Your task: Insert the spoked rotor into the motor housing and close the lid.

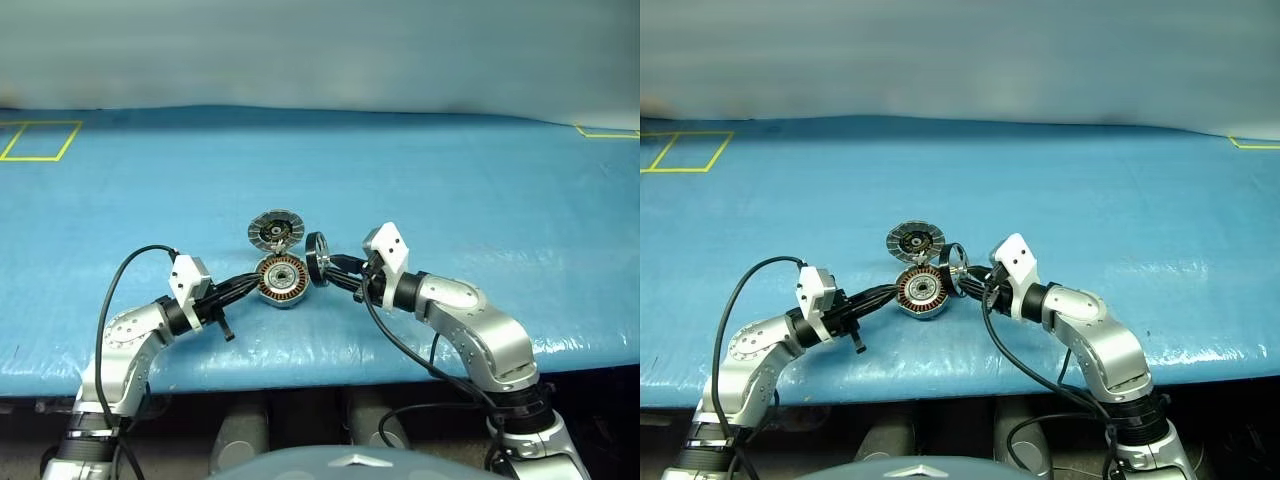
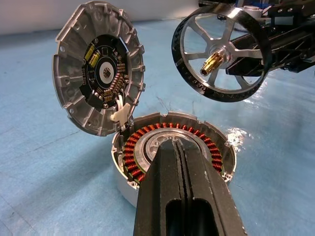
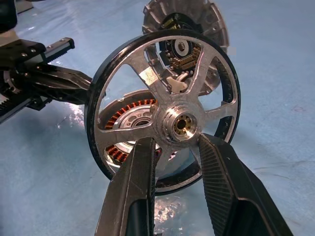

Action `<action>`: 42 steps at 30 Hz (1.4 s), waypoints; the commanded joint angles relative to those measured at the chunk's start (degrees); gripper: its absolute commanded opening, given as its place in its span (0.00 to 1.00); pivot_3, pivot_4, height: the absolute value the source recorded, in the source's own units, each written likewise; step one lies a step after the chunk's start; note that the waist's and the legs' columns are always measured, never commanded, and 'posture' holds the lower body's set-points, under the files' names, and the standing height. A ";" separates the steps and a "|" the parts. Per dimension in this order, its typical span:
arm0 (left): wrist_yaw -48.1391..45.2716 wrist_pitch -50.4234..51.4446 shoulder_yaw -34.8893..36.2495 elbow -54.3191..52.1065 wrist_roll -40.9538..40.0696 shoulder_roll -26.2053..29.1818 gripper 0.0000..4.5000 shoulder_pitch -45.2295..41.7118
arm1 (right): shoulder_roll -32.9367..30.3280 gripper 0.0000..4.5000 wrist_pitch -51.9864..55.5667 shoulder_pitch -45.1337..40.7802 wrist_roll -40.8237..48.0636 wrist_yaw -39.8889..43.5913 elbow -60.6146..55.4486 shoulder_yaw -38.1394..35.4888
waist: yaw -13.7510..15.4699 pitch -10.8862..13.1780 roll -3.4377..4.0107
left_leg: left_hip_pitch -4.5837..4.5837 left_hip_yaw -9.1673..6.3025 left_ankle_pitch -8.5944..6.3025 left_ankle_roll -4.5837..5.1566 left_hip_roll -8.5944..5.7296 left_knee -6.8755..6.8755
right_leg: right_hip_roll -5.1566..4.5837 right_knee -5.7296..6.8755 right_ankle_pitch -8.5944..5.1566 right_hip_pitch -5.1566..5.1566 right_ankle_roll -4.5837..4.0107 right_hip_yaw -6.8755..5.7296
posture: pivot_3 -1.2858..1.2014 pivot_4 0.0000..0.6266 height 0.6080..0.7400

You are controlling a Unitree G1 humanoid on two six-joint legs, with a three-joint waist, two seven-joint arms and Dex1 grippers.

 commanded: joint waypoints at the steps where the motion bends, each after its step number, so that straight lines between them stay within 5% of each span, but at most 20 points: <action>1: -1.75 -1.43 -0.17 0.64 0.23 0.76 0.00 -0.77 | 0.62 0.26 -1.23 -2.59 0.67 0.04 -0.53 1.44 | -0.04 0.00 0.00 | 0.00 0.01 0.00 0.00 0.00 0.00 | 0.00 0.00 0.00 0.00 0.00 0.00 | 0.52 0.24 1.00; 40: -2.88 -9.68 -0.76 5.02 3.60 1.24 0.00 1.05 | -2.69 0.26 -6.14 -9.74 -7.42 3.34 7.56 11.40 | 0.09 0.00 0.00 | -0.01 -0.01 0.00 0.00 0.01 -0.02 | -0.01 0.00 0.00 -0.01 0.00 -0.03 | 0.52 0.24 1.00; 42: -2.80 -9.78 -0.63 5.00 3.56 1.25 0.00 1.23 | -2.69 0.38 -6.39 -9.93 -7.97 3.13 7.88 11.43 | 0.09 0.00 0.00 | -0.01 -0.01 0.00 0.00 0.01 -0.02 | -0.01 0.00 0.00 -0.01 0.00 -0.03 | 0.52 0.24 1.00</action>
